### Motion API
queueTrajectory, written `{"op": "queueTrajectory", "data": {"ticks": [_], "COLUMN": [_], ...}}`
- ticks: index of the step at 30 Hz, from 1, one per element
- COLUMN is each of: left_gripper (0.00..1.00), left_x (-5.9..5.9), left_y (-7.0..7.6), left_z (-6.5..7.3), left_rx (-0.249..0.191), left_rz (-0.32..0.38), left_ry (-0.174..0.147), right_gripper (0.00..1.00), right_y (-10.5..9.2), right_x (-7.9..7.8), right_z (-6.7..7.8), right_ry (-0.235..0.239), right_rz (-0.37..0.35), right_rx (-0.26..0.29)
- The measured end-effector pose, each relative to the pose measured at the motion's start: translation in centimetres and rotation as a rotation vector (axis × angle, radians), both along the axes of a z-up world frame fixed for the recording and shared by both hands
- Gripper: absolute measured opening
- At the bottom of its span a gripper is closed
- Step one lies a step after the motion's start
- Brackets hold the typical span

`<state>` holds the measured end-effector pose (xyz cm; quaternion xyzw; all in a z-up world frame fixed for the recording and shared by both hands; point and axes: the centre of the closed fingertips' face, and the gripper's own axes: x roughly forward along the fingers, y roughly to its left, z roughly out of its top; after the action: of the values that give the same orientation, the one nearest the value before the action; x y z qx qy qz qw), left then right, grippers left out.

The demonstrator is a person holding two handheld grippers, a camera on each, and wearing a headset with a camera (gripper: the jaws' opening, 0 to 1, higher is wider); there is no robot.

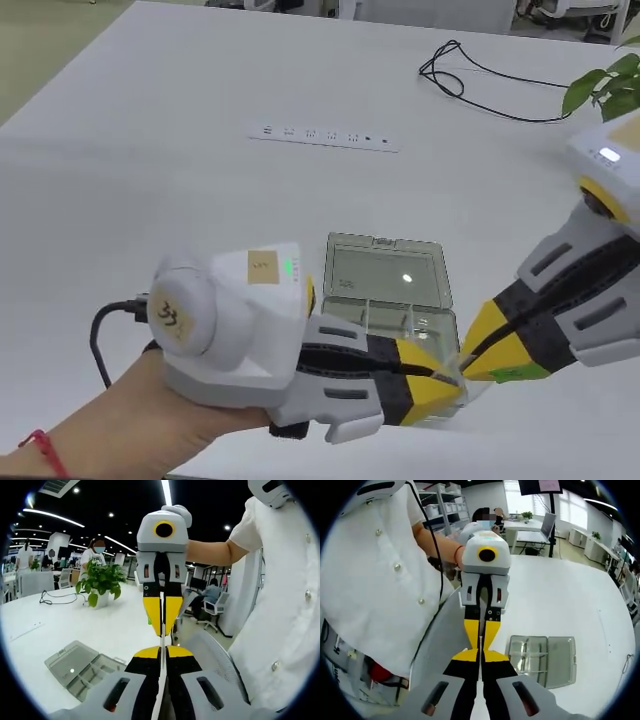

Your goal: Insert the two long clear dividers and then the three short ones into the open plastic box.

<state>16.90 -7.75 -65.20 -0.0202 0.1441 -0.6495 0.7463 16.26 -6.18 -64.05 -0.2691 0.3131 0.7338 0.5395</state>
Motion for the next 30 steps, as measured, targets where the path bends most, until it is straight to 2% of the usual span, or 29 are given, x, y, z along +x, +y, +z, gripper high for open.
{"op": "queueTrajectory", "data": {"ticks": [7,15,23,25,30], "left_gripper": [0.08,0.17,0.26,0.31,0.39], "left_x": [0.5,1.2,2.0,2.3,2.9], "left_y": [0.9,2.1,3.7,4.1,5.0], "left_z": [-0.7,-1.2,-2.2,-2.6,-3.3], "left_rx": [0.019,0.027,0.052,0.057,0.076], "left_rz": [0.039,0.092,0.146,0.161,0.187], "left_ry": [0.01,0.014,0.014,0.023,0.022], "right_gripper": [0.02,0.02,0.02,0.02,0.02], "right_y": [-0.7,-2.2,-3.3,-3.6,-4.2], "right_x": [0.3,2.2,4.7,5.3,6.7], "right_z": [0.3,-0.7,-2.7,-3.2,-4.6], "right_ry": [-0.01,-0.032,-0.078,-0.09,-0.121], "right_rz": [-0.047,-0.108,-0.165,-0.174,-0.183], "right_rx": [-0.003,-0.025,-0.076,-0.09,-0.124]}}
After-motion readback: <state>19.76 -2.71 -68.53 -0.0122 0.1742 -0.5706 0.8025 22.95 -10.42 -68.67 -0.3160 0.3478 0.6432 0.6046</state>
